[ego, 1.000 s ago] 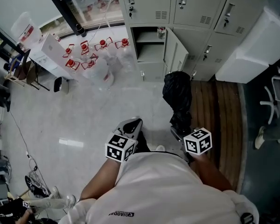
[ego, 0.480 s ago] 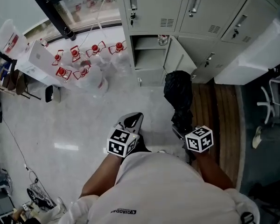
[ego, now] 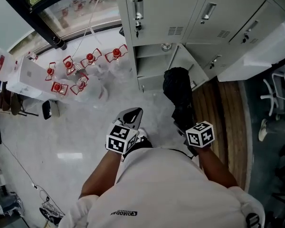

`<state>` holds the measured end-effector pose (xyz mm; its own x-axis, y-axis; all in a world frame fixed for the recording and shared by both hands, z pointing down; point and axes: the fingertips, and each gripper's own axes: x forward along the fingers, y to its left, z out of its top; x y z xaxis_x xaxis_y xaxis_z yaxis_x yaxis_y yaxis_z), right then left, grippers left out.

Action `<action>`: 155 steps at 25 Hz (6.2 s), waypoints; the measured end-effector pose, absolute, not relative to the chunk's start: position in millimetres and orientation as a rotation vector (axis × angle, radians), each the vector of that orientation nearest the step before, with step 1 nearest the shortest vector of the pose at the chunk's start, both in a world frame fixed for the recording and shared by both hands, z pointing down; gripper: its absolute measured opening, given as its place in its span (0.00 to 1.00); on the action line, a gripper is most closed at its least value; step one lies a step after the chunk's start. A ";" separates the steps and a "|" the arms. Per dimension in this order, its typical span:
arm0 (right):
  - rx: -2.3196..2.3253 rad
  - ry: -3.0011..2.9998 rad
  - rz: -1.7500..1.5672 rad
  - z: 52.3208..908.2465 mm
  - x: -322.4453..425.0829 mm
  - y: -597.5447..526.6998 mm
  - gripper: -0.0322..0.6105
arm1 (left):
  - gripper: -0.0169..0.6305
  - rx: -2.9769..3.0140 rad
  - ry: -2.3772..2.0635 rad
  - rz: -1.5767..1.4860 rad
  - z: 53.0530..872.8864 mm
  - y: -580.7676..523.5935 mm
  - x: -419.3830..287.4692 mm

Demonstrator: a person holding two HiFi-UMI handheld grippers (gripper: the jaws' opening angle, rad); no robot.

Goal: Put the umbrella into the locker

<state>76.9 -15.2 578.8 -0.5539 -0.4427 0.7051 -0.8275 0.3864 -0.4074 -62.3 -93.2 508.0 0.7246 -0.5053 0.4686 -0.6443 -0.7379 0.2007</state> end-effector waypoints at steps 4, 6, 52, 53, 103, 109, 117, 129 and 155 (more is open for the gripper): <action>1.117 -2.127 1.073 584.6 63.4 -44.2 0.16 | 0.05 2.598 -0.850 0.565 509.6 -119.9 -78.5; 1.124 -2.107 1.077 587.8 59.2 -57.1 0.16 | 0.05 2.602 -0.831 0.576 514.3 -131.2 -85.2; 1.065 -1.822 1.342 783.2 56.5 -380.3 0.16 | 0.05 2.319 -1.231 0.573 529.8 -283.7 -142.6; 1.079 -1.817 1.344 784.6 57.8 -387.4 0.16 | 0.05 2.310 -1.239 0.565 527.6 -283.4 -144.0; 1.207 -2.047 0.683 743.4 64.7 -386.5 0.26 | 0.05 2.339 -1.154 0.633 535.9 -276.1 -130.3; 1.204 -2.022 0.619 743.8 71.8 -415.8 0.26 | 0.05 2.299 -1.218 0.632 535.3 -276.0 -144.3; 1.268 -1.998 0.491 727.3 81.1 -486.9 0.25 | 0.05 2.277 -1.268 0.643 532.9 -274.3 -151.1; 1.280 -1.933 0.595 739.8 87.8 -478.7 0.26 | 0.05 2.267 -1.305 0.633 528.5 -273.2 -162.9; 1.396 -2.251 0.841 575.7 50.2 -217.2 0.13 | 0.05 2.530 -0.953 0.525 513.5 -159.5 -139.8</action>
<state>50.2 -217.2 575.7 -0.4468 -0.6796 0.5818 -0.8946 0.3345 -0.2963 -139.8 -159.5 513.5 0.6992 -0.5401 0.4684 -0.6844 -0.6951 0.2202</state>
